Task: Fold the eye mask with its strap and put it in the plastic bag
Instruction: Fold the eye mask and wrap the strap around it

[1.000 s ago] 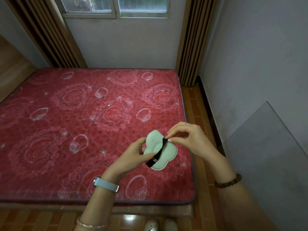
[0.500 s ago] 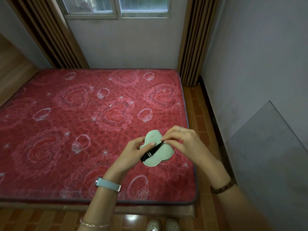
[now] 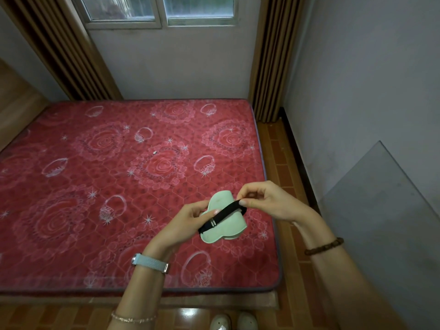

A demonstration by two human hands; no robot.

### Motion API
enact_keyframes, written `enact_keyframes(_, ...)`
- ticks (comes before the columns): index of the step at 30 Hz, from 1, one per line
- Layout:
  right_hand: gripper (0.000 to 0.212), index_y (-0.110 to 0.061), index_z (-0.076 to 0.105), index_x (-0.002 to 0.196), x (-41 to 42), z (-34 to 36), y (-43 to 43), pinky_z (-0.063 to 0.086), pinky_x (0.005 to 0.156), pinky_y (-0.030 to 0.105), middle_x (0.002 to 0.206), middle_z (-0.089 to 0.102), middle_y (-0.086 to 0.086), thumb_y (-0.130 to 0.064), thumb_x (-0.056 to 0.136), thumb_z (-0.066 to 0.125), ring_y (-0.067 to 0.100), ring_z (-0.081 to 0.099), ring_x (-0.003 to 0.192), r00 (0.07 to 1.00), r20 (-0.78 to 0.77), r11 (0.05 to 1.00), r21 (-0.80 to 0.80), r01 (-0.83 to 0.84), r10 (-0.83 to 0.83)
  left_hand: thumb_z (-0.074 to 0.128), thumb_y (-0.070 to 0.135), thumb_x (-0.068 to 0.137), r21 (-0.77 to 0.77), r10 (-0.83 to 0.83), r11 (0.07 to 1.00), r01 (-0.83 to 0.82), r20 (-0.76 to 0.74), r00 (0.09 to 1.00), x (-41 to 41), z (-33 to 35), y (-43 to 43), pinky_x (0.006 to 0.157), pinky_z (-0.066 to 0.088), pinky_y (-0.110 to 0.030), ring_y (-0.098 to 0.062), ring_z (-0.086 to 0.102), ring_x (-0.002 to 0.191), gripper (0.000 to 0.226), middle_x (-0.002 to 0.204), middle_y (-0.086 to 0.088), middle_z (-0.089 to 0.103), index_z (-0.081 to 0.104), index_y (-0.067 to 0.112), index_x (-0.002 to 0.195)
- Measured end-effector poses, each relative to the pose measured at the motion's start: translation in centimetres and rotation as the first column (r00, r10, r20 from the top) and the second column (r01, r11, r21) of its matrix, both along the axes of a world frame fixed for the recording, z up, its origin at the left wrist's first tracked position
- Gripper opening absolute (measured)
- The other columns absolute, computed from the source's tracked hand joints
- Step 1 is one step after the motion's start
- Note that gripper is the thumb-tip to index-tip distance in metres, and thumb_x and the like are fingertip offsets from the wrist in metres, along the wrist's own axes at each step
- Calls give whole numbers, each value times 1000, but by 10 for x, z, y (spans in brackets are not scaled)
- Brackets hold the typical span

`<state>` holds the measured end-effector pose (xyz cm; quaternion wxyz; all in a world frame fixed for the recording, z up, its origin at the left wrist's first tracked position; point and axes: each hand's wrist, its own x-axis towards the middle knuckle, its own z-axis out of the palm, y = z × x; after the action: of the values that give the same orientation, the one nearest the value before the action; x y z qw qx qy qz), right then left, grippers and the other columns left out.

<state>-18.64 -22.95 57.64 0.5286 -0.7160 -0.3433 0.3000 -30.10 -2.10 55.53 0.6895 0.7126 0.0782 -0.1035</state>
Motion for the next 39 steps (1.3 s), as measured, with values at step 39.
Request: enact_keyframes(39,24,-7,73,106,-24,-24,25,59,78,32,95,78,10,-21,88,74,21,75,89,813,-144,815,57,576,-564,64,32,86,-182,384,915,-361,117,916,1,-12,-39,63,61,-26,-22,74,78,38,94,-13,76,66,12,118)
